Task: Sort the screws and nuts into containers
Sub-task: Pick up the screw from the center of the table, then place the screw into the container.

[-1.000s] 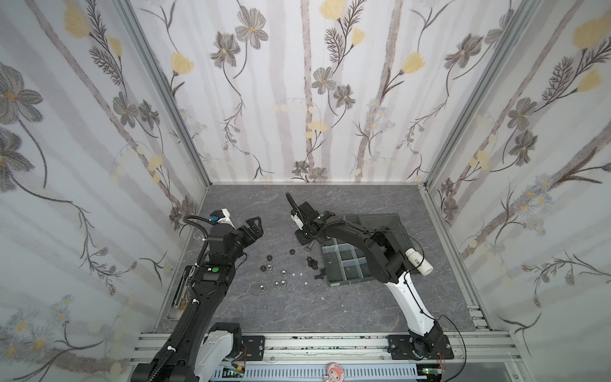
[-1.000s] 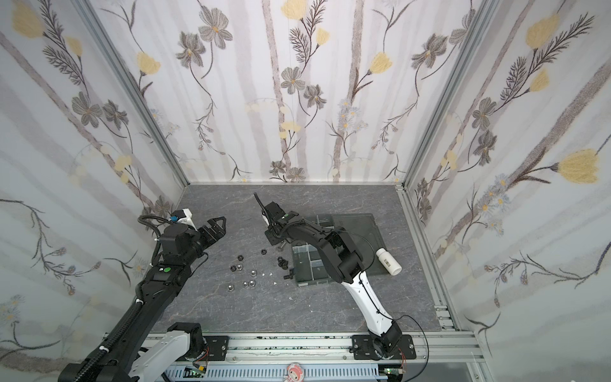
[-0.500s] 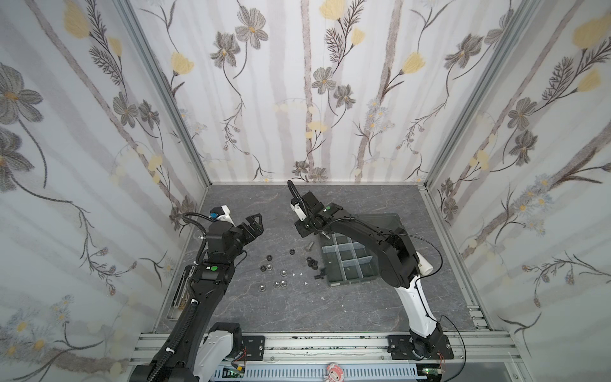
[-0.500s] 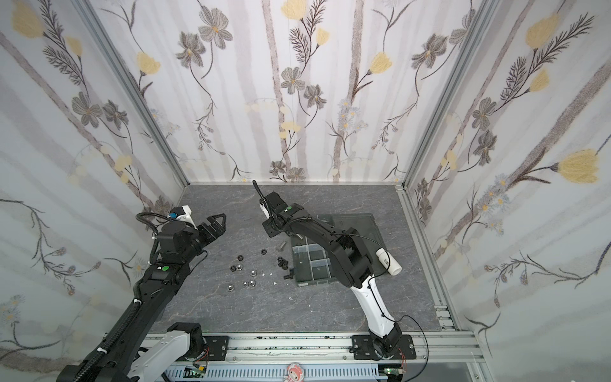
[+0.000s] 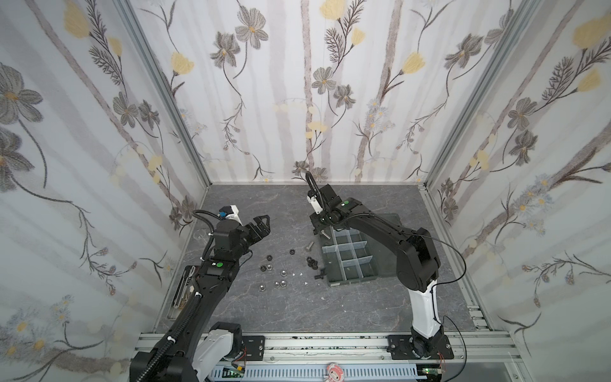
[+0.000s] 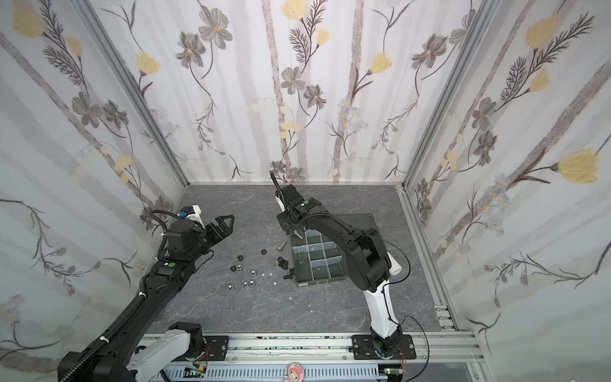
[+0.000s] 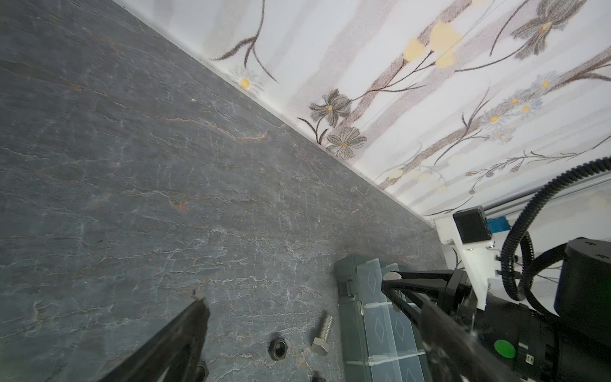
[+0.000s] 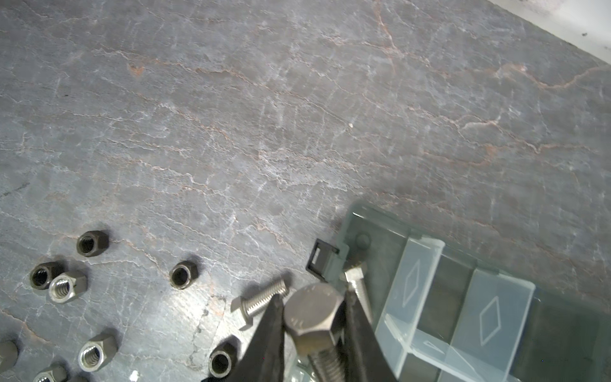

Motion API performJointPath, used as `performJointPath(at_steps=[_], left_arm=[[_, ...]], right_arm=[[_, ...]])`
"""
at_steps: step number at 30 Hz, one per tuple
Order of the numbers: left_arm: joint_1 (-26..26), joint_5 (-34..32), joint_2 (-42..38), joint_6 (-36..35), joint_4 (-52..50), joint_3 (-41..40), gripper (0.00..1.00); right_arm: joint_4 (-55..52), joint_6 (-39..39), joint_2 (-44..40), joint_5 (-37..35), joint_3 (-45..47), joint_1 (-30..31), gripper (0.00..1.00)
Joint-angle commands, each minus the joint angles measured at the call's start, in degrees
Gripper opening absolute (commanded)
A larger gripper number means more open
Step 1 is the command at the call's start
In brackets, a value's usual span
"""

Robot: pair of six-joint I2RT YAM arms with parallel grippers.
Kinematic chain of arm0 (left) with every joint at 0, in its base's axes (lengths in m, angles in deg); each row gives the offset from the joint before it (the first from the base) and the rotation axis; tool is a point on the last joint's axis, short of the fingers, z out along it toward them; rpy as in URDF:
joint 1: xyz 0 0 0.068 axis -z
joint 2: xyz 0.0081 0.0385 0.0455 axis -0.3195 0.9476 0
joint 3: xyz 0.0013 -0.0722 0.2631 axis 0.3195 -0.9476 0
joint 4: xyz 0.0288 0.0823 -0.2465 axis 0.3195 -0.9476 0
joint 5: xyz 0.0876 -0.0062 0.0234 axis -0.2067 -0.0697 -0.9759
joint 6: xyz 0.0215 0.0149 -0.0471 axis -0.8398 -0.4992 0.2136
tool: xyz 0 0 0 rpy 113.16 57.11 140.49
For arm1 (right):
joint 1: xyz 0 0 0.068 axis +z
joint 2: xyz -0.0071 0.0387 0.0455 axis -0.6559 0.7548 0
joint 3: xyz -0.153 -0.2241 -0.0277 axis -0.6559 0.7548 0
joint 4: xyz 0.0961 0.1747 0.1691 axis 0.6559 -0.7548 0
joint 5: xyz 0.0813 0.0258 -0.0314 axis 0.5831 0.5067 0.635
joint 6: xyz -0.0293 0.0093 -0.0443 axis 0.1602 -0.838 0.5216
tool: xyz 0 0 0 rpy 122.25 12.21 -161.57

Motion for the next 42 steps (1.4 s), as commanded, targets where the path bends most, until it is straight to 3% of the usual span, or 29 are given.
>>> performJointPath(at_steps=[1, 9, 18, 25, 33, 42], left_arm=[[2.41, -2.84, 2.17, 0.66, 3.54, 0.47, 1.0], [5.98, -5.06, 7.05, 1.16, 6.06, 0.74, 1.0], [6.31, -9.8, 8.61, 0.54, 2.0, 1.03, 1.0], [6.3, -15.95, 9.67, 1.37, -3.36, 3.07, 1.0], [6.46, -10.24, 8.25, -2.86, -2.8, 2.87, 1.0], [9.76, -8.52, 11.41, -12.01, -12.39, 11.59, 0.99]], right_arm=[[2.72, 0.05, -2.4, -0.29, 2.97, -1.21, 0.16], [5.49, -0.46, -3.05, 1.42, 7.63, -3.36, 0.16], [7.15, -1.44, 1.0, 3.43, 6.94, -3.82, 0.17], [7.18, -1.72, 3.14, 3.25, 6.16, -3.89, 0.27], [6.96, -1.8, 3.03, 3.16, 5.96, -4.08, 0.47], [8.02, -2.19, -2.53, 2.89, 8.01, -4.52, 0.5]])
